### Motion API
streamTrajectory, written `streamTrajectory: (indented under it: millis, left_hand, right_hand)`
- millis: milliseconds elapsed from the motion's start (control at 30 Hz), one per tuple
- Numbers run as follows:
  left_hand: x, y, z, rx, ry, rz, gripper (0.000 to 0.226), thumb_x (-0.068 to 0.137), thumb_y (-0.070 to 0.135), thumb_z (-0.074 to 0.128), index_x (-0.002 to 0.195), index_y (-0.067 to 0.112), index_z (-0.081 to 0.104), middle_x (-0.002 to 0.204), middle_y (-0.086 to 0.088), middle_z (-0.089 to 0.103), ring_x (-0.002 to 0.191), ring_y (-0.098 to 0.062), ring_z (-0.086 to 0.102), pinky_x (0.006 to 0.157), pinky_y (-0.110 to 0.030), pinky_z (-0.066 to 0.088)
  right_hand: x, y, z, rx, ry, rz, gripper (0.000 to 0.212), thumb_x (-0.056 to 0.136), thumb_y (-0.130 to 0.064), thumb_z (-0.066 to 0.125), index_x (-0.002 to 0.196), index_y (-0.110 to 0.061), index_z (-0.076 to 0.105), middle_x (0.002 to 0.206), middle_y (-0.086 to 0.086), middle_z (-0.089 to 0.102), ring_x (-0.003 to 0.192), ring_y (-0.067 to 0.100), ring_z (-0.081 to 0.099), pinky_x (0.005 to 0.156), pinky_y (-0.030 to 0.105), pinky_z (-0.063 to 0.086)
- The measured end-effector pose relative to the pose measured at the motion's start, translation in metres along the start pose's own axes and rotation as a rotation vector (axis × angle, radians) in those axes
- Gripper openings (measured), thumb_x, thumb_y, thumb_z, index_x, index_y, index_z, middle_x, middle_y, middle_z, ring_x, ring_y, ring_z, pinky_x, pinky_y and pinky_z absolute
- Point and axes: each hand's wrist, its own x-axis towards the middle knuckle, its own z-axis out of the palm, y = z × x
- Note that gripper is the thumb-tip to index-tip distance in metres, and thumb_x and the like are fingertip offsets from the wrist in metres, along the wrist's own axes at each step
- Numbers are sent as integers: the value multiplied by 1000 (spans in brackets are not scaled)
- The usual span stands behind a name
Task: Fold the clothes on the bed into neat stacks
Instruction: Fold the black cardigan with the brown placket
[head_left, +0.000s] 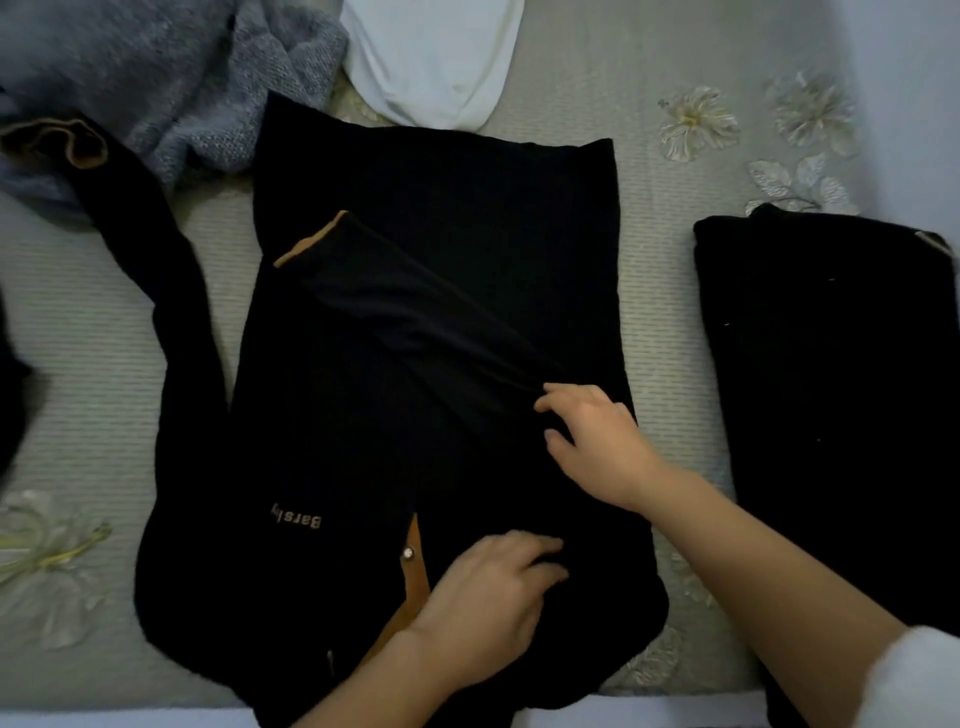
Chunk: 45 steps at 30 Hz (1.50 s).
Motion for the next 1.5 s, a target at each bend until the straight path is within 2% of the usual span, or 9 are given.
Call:
streamTrajectory:
  millis: [100, 267, 367, 800, 900, 1033, 1133, 1367, 1500]
  left_hand:
    - [1, -37, -41, -183, 480, -301, 30, 83, 8, 48, 102, 16, 70, 106, 4, 63, 100, -9, 58, 90, -19, 44]
    - [45, -123, -128, -572, 1040, -1049, 29, 89, 12, 55, 116, 7, 62, 106, -7, 66, 98, -20, 63, 94, -27, 48]
    - [76, -154, -169, -964, 1196, -1202, 12, 86, 21, 61, 86, 8, 62, 73, -3, 60, 66, -14, 58, 53, -18, 49]
    - [116, -189, -230, -1273, 885, -896, 35, 92, 16, 53, 127, 22, 53, 110, 2, 64, 89, -10, 64, 66, -26, 54]
    - [113, -199, -214, -859, 923, -1032, 46, 90, 16, 58, 133, 18, 44, 128, -7, 53, 107, -19, 57, 89, -34, 51]
    - [93, -191, -193, 111, 687, -611, 60, 85, 21, 60, 142, 16, 39, 143, -16, 35, 130, -32, 36, 111, -34, 26]
    - [66, -180, -176, 227, 493, -512, 55, 91, 24, 58, 143, 20, 41, 153, -11, 27, 140, -30, 22, 112, -44, 23]
    - [-56, -178, -169, 107, 853, -766, 40, 92, 14, 53, 131, 11, 47, 140, -15, 39, 130, -30, 30, 108, -30, 16]
    - [-108, -201, -174, -286, 1027, -1058, 31, 95, 16, 49, 126, 11, 48, 125, -16, 52, 106, -23, 52, 97, -33, 38]
  right_hand:
    - [0, 5, 2, -34, 96, -17, 38, 95, -23, 51, 133, -19, 51, 144, -4, 42, 132, 15, 34, 101, 31, 29]
    - [7, 2, 4, -24, 143, 16, 37, 94, -24, 52, 131, -18, 50, 131, -5, 46, 120, 14, 39, 96, 28, 35]
    - [14, -2, 2, 64, 215, 53, 45, 94, -25, 52, 137, -18, 40, 124, -2, 51, 112, 15, 45, 90, 30, 43]
    - [37, 7, -7, 210, 408, 293, 22, 84, -24, 66, 105, -19, 59, 103, -5, 48, 108, 16, 44, 93, 32, 37]
    - [32, -8, 1, 22, 439, 205, 45, 85, -24, 63, 127, -15, 49, 130, 1, 45, 123, 18, 36, 101, 38, 29]
    - [34, -34, 20, -173, 243, -69, 59, 95, -31, 49, 149, -19, 29, 159, 1, 19, 147, 18, 13, 115, 38, 15]
    - [40, -46, 33, -174, 126, -22, 62, 100, -37, 34, 153, -23, 8, 162, -1, -1, 148, 16, -9, 118, 35, -1]
    - [41, -100, 54, -178, 167, -186, 64, 98, -34, 40, 153, -19, 11, 162, 0, 1, 148, 15, -8, 116, 31, -7]
    - [49, -136, 75, -183, 79, -314, 70, 96, -44, 40, 153, -23, 7, 162, 0, -4, 145, 12, -16, 114, 29, -13]
